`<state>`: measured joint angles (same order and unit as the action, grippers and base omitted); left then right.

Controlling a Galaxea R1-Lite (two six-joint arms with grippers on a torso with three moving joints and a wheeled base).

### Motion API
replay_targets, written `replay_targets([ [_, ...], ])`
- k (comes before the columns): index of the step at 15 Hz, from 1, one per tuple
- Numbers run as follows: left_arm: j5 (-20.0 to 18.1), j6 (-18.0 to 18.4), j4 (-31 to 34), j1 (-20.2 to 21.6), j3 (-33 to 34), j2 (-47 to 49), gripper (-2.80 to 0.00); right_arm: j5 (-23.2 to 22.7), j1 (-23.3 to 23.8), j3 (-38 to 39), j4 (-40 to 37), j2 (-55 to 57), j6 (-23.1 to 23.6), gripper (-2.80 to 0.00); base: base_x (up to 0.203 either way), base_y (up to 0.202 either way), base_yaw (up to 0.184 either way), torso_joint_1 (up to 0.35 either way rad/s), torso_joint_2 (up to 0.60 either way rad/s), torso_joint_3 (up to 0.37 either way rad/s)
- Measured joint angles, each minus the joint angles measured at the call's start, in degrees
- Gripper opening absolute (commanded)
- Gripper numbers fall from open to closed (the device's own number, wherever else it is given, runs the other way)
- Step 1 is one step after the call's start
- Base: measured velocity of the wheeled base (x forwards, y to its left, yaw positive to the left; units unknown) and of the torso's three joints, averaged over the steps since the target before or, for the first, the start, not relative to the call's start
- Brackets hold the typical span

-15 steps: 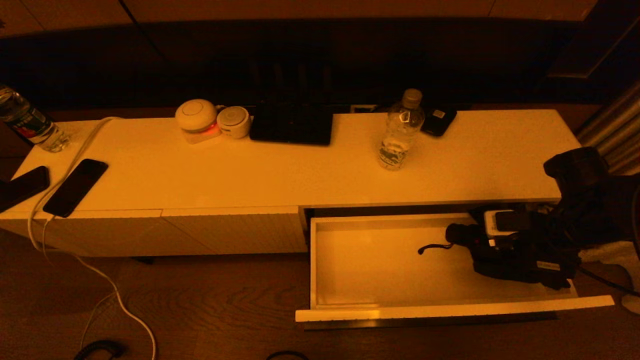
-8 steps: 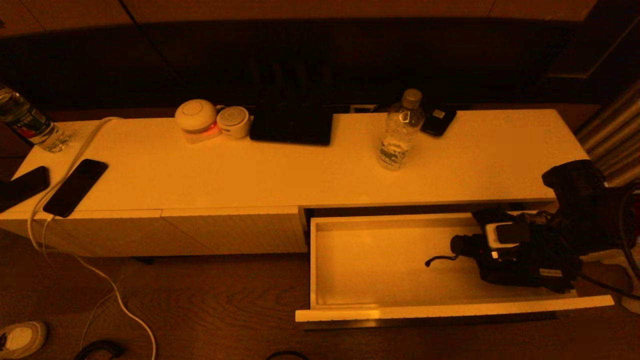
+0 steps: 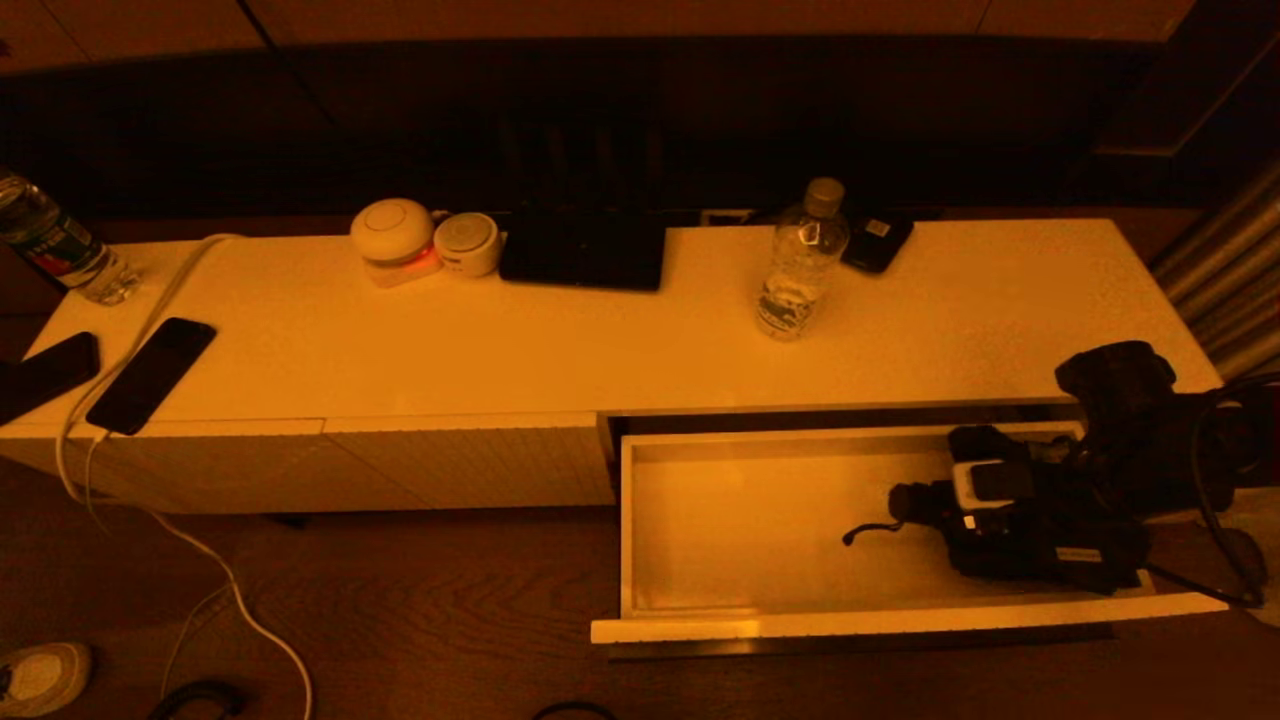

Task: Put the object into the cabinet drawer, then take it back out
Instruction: Put the umbrella in the drawer

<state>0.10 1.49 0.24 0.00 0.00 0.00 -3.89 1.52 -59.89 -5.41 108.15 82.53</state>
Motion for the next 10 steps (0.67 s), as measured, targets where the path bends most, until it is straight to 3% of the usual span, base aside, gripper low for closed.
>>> replay_targets([
  [6,0.0,0.0,0.0,0.0,0.0,0.0,-2.8,0.3,-0.6,0.2,-1.3,-2.5,-0.7,0.0,0.0,0.0,0.0,0.0,0.0,0.0],
  [10,0.0,0.0,0.0,0.0,0.0,0.0,-2.8,0.0,-1.5,0.2,-4.2,-11.1,-8.0,0.0,0.0,0.0,0.0,0.0,0.0,0.0],
])
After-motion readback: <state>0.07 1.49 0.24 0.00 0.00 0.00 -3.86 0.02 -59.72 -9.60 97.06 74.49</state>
